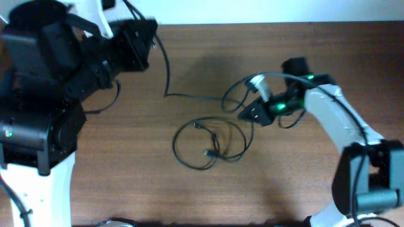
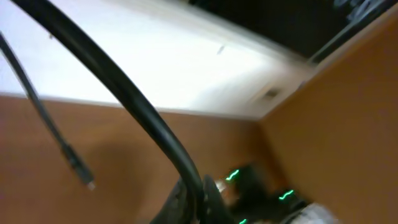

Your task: Untangle cables

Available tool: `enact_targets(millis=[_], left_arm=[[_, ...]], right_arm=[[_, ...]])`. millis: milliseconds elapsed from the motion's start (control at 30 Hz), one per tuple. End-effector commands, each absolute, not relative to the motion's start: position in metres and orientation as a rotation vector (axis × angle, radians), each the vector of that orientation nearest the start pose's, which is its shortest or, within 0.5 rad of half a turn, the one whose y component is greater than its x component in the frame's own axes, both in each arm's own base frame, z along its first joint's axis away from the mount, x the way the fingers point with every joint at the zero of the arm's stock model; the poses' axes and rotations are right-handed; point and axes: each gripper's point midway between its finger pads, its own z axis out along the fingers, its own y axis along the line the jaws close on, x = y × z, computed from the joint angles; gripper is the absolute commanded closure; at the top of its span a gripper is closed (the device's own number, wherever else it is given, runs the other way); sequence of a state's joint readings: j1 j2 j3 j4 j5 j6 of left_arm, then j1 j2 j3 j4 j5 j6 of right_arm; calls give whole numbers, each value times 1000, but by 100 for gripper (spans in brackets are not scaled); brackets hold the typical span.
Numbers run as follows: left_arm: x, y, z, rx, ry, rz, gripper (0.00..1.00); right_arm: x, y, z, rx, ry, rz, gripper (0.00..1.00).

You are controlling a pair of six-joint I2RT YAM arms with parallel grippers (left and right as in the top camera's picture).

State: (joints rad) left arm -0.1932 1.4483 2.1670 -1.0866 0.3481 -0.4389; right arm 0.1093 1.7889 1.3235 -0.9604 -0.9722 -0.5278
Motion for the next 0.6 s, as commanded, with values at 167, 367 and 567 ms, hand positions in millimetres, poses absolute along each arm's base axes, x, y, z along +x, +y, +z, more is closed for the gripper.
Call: enact_targets(millis=[167,367,567], left_arm=[[341,-155,423,482,2191,-624,100],[329,-188,391,748,2238,-635,100],[295,-237,377,1166,2103,-725,100]], right_arm=[[324,169,283,-858,2035,1320,96],[314,169,335,-824,1986,1285,96],[313,168,362,-710,2022,1331,96]])
